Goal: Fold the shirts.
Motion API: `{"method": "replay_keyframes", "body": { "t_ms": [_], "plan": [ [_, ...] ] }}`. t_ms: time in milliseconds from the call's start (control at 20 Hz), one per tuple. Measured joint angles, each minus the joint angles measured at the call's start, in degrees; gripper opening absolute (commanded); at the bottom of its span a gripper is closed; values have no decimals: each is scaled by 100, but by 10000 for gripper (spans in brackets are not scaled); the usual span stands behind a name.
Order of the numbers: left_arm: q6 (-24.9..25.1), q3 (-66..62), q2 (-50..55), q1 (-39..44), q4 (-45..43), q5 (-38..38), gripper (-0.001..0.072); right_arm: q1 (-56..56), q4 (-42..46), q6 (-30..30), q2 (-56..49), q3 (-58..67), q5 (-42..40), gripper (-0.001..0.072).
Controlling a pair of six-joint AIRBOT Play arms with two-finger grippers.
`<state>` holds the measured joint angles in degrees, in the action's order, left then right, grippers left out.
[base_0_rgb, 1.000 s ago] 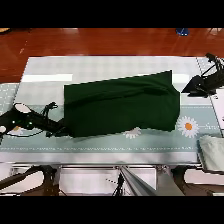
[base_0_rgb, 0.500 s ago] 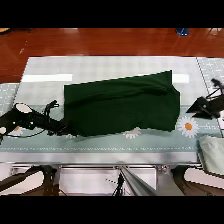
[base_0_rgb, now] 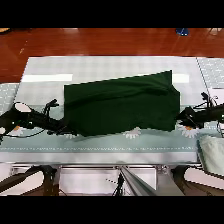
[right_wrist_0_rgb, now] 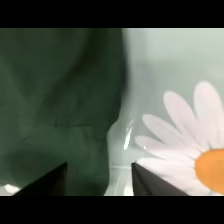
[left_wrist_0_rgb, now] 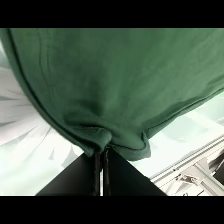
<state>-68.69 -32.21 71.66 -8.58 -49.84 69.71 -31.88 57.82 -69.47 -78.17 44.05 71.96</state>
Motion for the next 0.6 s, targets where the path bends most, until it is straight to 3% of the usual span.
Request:
{"method": "replay_keyframes", "body": {
  "t_ms": [150, 350, 600],
  "plan": [
    [15, -61, 0, 0, -2, -35, 17, 323, -127, 24, 2, -302, -367, 38],
    [85, -304, -46, -68, -4, 50, 17, 715, -389, 140, 66, -66, -590, 38],
    [177, -1207, -411, -505, 35, 245, 17, 994, -1244, 188, 409, 1198, -868, 37]
  ]
}}
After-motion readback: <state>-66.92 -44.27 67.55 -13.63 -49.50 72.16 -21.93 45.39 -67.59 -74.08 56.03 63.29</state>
